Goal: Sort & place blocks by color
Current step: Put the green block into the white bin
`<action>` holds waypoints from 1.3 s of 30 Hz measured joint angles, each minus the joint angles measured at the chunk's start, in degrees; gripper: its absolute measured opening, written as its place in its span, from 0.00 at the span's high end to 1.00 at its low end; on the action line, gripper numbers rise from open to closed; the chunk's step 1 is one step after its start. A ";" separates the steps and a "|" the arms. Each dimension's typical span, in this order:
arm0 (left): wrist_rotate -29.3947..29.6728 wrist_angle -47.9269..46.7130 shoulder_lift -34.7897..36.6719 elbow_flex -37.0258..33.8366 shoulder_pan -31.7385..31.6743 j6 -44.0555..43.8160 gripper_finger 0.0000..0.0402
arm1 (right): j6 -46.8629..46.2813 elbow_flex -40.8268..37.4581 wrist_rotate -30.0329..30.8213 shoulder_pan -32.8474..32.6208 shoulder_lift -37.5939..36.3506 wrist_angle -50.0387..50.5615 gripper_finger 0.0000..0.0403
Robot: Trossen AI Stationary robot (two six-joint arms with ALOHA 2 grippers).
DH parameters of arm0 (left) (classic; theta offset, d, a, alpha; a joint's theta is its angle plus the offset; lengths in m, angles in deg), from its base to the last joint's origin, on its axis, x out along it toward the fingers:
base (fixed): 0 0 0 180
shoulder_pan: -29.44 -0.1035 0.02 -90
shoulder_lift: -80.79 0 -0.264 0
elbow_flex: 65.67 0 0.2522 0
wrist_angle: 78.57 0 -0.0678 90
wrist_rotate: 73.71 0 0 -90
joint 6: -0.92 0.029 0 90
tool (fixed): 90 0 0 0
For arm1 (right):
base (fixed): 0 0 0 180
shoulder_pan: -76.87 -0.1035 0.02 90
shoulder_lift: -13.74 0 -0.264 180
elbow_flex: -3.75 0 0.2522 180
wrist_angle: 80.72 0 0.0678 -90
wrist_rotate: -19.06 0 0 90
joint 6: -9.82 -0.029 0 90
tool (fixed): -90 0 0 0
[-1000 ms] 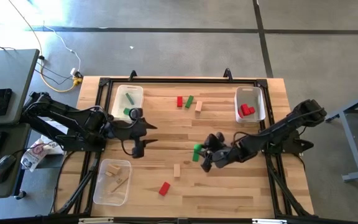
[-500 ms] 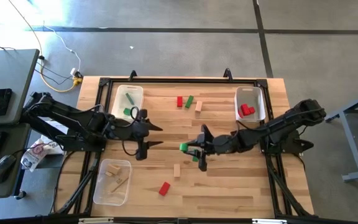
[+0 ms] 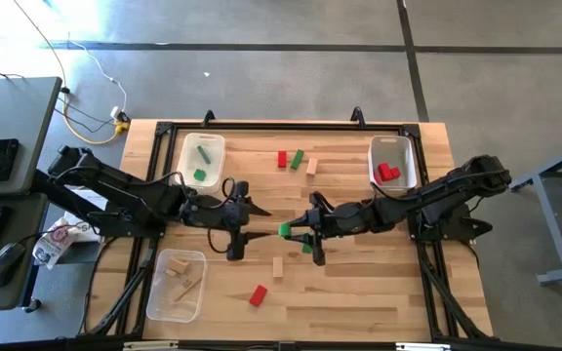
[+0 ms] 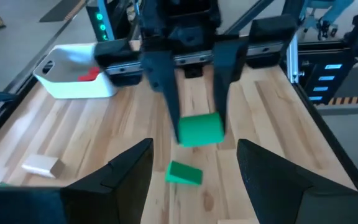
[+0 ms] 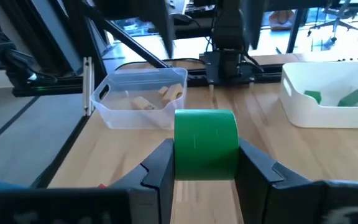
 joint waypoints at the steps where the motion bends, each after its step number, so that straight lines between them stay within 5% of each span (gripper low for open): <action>1: -0.13 0.74 -0.56 0.00 0.00 0.00 0.46 | 0.32 0.00 0.00 0.06 0.00 -0.01 0.74; 28: -0.08 9.52 -7.42 -0.09 -1.18 -1.49 0.46 | 3.31 0.00 -0.43 0.12 -0.01 -2.44 0.74; 39: -5.03 9.28 -7.44 -0.09 -3.35 -3.08 0.67 | 3.31 0.00 -0.16 0.12 -0.02 -2.13 0.74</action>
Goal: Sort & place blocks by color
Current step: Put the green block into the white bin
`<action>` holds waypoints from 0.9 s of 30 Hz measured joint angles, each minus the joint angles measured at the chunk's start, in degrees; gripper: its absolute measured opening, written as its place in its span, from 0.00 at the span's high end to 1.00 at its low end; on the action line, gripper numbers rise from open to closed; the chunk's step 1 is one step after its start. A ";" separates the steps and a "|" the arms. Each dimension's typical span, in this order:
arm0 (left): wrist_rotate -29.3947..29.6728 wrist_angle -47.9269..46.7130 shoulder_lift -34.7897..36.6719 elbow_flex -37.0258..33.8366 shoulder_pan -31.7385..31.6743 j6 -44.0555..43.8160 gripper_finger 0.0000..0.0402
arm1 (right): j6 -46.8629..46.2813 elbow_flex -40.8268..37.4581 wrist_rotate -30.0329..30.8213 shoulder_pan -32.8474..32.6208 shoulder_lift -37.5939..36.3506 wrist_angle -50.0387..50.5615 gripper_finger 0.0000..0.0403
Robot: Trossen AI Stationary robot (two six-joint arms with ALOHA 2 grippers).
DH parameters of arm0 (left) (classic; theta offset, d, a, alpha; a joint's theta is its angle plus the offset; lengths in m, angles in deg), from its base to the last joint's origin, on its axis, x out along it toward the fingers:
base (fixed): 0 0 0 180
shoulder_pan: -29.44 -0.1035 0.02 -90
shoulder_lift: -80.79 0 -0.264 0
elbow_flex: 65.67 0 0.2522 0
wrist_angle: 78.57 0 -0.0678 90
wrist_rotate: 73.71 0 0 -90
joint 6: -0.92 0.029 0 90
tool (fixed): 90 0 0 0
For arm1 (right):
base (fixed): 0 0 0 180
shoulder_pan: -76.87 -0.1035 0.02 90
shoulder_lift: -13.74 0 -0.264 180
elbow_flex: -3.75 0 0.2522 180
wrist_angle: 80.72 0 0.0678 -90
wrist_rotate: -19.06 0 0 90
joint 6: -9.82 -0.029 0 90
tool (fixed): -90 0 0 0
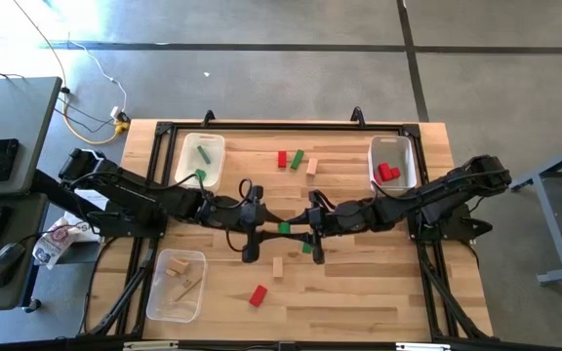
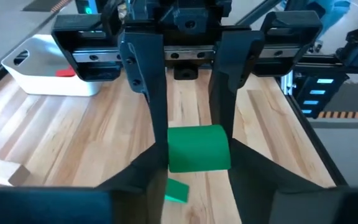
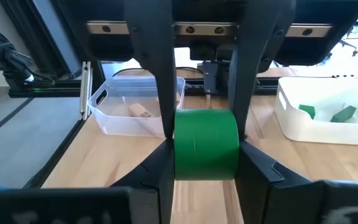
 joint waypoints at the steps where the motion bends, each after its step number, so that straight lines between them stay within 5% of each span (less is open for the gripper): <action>1: -0.17 -0.02 0.02 0.00 -0.02 0.02 0.70 | 0.00 0.00 0.15 -0.02 0.00 0.02 0.73; 13: 1.83 -2.76 0.04 0.10 -0.13 1.64 0.75 | -0.35 -0.02 5.21 -0.04 0.00 1.08 0.46; 18: 3.20 -8.67 0.41 0.07 -1.17 2.00 0.75 | -0.94 0.00 11.68 0.20 0.00 2.41 0.44; 27: 9.10 -19.31 0.56 0.07 -5.50 2.18 0.75 | -2.47 0.00 13.61 2.89 0.00 2.68 0.44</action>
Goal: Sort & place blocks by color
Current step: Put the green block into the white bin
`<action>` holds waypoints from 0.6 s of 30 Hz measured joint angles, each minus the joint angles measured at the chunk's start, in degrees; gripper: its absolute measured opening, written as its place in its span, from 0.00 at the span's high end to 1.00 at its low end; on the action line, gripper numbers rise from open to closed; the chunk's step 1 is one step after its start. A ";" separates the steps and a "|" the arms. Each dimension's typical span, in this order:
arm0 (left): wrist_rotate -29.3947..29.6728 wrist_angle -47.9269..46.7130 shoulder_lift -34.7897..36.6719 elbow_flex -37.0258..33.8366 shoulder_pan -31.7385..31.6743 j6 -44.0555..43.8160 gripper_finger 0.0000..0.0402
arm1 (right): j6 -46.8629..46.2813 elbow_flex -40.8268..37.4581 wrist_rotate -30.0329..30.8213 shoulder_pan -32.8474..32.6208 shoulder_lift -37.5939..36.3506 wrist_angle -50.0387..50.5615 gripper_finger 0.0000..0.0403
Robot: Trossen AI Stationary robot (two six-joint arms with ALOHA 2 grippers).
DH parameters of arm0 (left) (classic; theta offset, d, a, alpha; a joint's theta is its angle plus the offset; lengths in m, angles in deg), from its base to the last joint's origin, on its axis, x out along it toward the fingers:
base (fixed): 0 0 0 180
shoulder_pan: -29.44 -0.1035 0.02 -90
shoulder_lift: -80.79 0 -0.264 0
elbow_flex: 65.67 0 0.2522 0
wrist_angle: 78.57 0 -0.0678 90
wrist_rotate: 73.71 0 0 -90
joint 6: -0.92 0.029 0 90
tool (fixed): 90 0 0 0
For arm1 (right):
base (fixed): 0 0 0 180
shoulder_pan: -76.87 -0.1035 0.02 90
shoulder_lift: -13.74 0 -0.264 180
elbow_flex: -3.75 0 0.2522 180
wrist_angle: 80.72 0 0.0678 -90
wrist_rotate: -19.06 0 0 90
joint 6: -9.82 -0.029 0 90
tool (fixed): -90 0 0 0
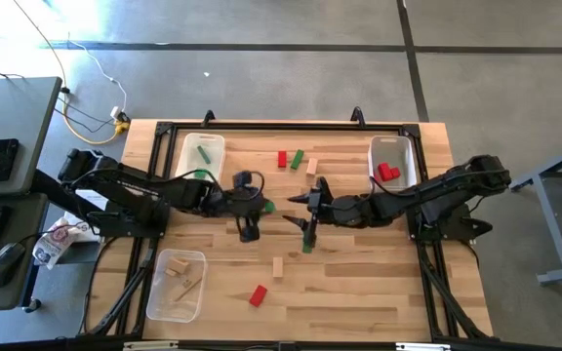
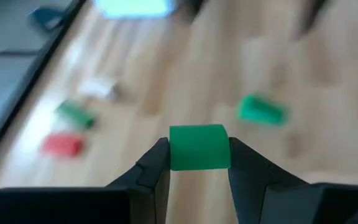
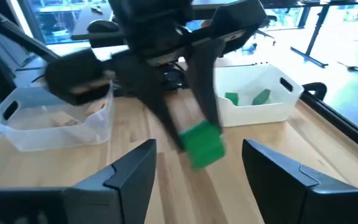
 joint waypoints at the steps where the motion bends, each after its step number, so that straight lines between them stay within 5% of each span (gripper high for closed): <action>1: 1.60 -2.22 0.42 -0.02 -0.68 0.01 0.75 | 0.02 0.00 -0.01 0.31 0.00 0.00 0.44; 18: 16.31 -23.24 8.67 -0.07 -12.44 -1.28 0.75 | -0.11 0.00 -0.26 7.63 0.00 1.76 0.44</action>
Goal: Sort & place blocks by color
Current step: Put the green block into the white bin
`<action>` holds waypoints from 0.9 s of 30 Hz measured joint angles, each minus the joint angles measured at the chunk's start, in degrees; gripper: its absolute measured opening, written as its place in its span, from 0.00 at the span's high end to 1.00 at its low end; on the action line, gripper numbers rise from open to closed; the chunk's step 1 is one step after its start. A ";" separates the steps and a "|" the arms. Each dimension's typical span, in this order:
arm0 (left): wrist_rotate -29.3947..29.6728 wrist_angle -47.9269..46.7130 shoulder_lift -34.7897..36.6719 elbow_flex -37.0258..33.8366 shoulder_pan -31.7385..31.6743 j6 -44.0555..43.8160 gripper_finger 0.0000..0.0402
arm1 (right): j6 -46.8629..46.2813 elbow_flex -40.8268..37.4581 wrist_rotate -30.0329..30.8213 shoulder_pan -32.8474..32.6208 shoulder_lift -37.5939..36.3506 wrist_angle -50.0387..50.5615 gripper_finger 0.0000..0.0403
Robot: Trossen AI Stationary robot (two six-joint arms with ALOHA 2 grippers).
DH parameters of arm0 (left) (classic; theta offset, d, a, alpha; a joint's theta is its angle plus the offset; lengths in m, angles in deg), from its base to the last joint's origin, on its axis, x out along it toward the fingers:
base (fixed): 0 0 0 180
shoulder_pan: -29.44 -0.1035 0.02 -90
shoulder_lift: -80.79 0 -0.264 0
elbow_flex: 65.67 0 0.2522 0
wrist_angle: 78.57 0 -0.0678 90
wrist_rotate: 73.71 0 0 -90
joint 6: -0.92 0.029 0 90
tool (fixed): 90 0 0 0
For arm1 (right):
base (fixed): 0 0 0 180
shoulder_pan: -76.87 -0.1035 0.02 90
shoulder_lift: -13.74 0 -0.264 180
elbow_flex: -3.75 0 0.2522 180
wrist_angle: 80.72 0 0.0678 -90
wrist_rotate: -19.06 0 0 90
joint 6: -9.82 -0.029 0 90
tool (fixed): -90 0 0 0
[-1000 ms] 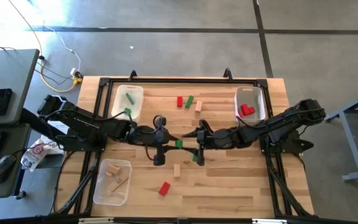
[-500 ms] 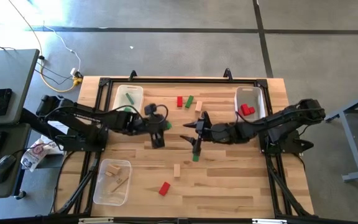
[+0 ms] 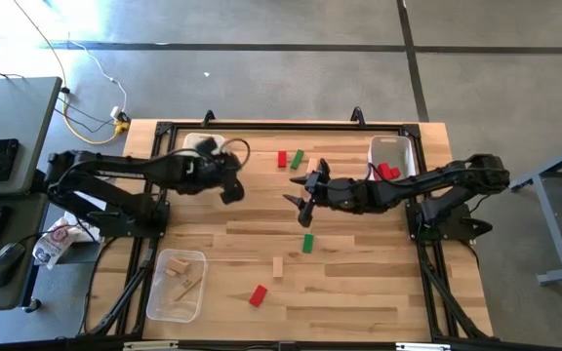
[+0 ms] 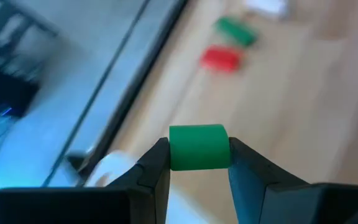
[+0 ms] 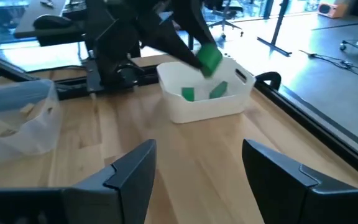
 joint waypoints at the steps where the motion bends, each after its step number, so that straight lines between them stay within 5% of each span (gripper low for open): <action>1: 1.21 -1.34 0.79 -0.02 -0.81 -0.43 0.75 | -0.04 0.00 0.00 0.49 0.00 -0.03 0.44; 15: 1.22 -12.42 4.32 0.03 -15.87 -2.42 0.75 | -9.65 0.00 -0.04 7.55 0.00 -0.03 0.44; 27: -11.06 -13.21 3.78 0.03 -30.83 -4.75 0.74 | -11.86 2.05 -5.14 8.76 0.02 -1.12 0.44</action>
